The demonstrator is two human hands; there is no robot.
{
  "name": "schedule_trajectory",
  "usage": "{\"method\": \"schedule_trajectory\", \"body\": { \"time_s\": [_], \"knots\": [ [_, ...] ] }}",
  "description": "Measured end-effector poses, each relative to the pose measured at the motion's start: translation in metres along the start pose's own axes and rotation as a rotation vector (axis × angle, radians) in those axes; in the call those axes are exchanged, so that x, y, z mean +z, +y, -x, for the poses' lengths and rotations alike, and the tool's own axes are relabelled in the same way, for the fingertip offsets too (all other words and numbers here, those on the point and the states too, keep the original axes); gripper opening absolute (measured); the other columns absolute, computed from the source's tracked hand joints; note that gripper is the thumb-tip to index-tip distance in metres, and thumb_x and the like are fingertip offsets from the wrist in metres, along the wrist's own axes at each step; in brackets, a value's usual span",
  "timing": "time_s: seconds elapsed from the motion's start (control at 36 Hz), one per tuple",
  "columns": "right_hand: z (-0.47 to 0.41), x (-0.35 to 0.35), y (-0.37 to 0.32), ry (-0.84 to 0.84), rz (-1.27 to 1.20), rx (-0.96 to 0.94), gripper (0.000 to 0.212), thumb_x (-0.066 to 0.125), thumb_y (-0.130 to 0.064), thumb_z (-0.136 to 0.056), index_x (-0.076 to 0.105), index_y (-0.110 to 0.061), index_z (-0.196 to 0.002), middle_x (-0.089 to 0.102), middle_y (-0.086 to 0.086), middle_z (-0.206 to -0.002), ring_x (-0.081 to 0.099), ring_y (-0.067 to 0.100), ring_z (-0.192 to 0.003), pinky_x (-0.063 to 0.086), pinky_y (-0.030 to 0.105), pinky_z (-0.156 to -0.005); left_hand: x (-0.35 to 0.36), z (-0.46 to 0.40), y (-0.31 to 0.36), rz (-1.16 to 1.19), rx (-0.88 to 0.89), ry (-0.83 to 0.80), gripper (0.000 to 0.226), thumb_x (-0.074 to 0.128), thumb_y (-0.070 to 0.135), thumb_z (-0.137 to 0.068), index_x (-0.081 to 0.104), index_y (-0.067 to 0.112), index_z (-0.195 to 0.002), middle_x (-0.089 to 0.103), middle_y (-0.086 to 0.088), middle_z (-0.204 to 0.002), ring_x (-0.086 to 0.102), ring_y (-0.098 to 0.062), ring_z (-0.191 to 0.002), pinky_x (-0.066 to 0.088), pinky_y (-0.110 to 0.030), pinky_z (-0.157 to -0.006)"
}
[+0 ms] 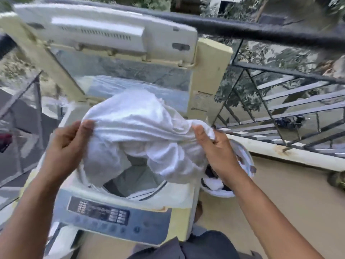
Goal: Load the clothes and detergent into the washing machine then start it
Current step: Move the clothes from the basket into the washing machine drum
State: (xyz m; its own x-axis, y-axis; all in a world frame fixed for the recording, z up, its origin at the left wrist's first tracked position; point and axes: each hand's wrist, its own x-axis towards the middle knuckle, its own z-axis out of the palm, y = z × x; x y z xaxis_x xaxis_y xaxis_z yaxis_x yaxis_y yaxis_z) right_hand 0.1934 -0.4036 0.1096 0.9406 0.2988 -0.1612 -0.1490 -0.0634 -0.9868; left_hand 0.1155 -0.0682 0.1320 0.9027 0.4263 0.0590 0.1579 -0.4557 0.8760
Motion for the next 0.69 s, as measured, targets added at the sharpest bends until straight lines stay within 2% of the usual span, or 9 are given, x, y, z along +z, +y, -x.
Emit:
{"method": "schedule_trajectory", "body": {
  "time_s": [0.06, 0.14, 0.19, 0.25, 0.36, 0.42, 0.5, 0.61, 0.69],
  "knots": [
    [-0.005, 0.035, 0.001, 0.044, 0.086, -0.015, 0.043, 0.055, -0.045, -0.105, 0.065, -0.039, -0.063, 0.052, -0.024, -0.057, 0.049, -0.008, -0.056, 0.039, 0.013, -0.059, -0.025, -0.001, -0.019, -0.059, -0.030, 0.067, 0.043, 0.053, 0.062, -0.104, 0.073, 0.032, -0.080, 0.058, 0.019, -0.054, 0.047, 0.005, -0.047, 0.038, -0.015, -0.043],
    [-0.014, 0.050, 0.012, 0.167, 0.196, -0.049, 0.032, 0.059, -0.047, -0.103, 0.067, -0.056, -0.073, 0.065, -0.032, -0.076, 0.061, -0.012, -0.075, 0.040, 0.004, -0.066, -0.026, -0.002, -0.032, -0.050, -0.093, 0.067, 0.042, 0.054, 0.070, -0.098, 0.078, 0.035, -0.091, 0.074, 0.007, -0.070, 0.068, -0.009, -0.062, 0.063, -0.034, -0.064],
    [-0.020, 0.069, 0.022, 0.215, 0.264, -0.071, 0.024, 0.061, -0.047, -0.101, 0.071, -0.044, -0.078, 0.071, -0.021, -0.085, 0.064, -0.008, -0.085, 0.042, 0.008, -0.071, -0.033, 0.002, -0.044, -0.028, -0.135, 0.064, 0.042, 0.059, 0.070, -0.095, 0.080, 0.034, -0.100, 0.080, -0.003, -0.083, 0.078, -0.026, -0.075, 0.066, -0.052, -0.075],
    [-0.026, 0.087, 0.032, 0.234, 0.370, -0.085, 0.035, 0.061, -0.048, -0.099, 0.064, -0.027, -0.071, 0.066, -0.015, -0.079, 0.059, -0.007, -0.077, 0.038, 0.007, -0.062, -0.035, 0.006, -0.059, 0.000, -0.219, 0.075, 0.040, 0.068, 0.063, -0.094, 0.080, 0.027, -0.105, 0.081, -0.007, -0.091, 0.079, -0.032, -0.083, 0.067, -0.050, -0.073],
    [-0.034, 0.116, 0.052, 0.163, 0.576, 0.014, 0.029, 0.056, -0.056, -0.094, 0.061, -0.048, -0.066, 0.061, -0.027, -0.066, 0.055, -0.003, -0.061, 0.036, 0.015, -0.053, -0.026, 0.013, -0.083, -0.019, -0.355, 0.041, 0.024, 0.074, 0.035, -0.098, 0.077, 0.015, -0.111, 0.078, -0.016, -0.100, 0.077, -0.029, -0.077, 0.067, -0.045, -0.070],
    [-0.035, 0.126, 0.064, 0.085, 0.619, 0.093, 0.022, 0.060, -0.052, -0.094, 0.073, -0.043, -0.078, 0.070, -0.022, -0.074, 0.063, 0.000, -0.071, 0.048, 0.026, -0.065, -0.019, 0.016, -0.092, -0.026, -0.402, -0.031, 0.016, 0.071, 0.024, -0.101, 0.078, 0.014, -0.111, 0.076, -0.020, -0.101, 0.076, -0.030, -0.074, 0.066, -0.047, -0.070],
    [-0.035, 0.135, 0.075, 0.025, 0.629, 0.180, 0.017, 0.066, -0.039, -0.095, 0.079, -0.030, -0.099, 0.077, -0.014, -0.099, 0.070, 0.010, -0.094, 0.056, 0.031, -0.085, -0.011, 0.021, -0.099, -0.045, -0.398, -0.128, 0.017, 0.065, 0.017, -0.103, 0.077, 0.028, -0.097, 0.078, -0.014, -0.093, 0.078, -0.029, -0.073, 0.066, -0.049, -0.067],
    [-0.029, 0.136, 0.072, 0.063, 0.625, 0.164, 0.011, 0.068, -0.033, -0.094, 0.078, -0.030, -0.090, 0.072, -0.022, -0.083, 0.067, -0.002, -0.083, 0.055, 0.026, -0.080, 0.001, 0.023, -0.095, -0.072, -0.337, -0.216, 0.017, 0.065, 0.020, -0.103, 0.079, 0.030, -0.100, 0.080, -0.003, -0.088, 0.079, -0.023, -0.077, 0.066, -0.054, -0.072],
    [-0.022, 0.123, 0.063, 0.127, 0.603, 0.106, 0.011, 0.068, -0.030, -0.093, 0.080, -0.028, -0.092, 0.076, -0.018, -0.087, 0.069, -0.002, -0.085, 0.056, 0.025, -0.081, 0.015, 0.019, -0.085, -0.059, -0.310, -0.269, 0.015, 0.067, 0.022, -0.101, 0.080, 0.028, -0.104, 0.080, 0.001, -0.089, 0.078, -0.021, -0.082, 0.064, -0.054, -0.081]
  ]
}}
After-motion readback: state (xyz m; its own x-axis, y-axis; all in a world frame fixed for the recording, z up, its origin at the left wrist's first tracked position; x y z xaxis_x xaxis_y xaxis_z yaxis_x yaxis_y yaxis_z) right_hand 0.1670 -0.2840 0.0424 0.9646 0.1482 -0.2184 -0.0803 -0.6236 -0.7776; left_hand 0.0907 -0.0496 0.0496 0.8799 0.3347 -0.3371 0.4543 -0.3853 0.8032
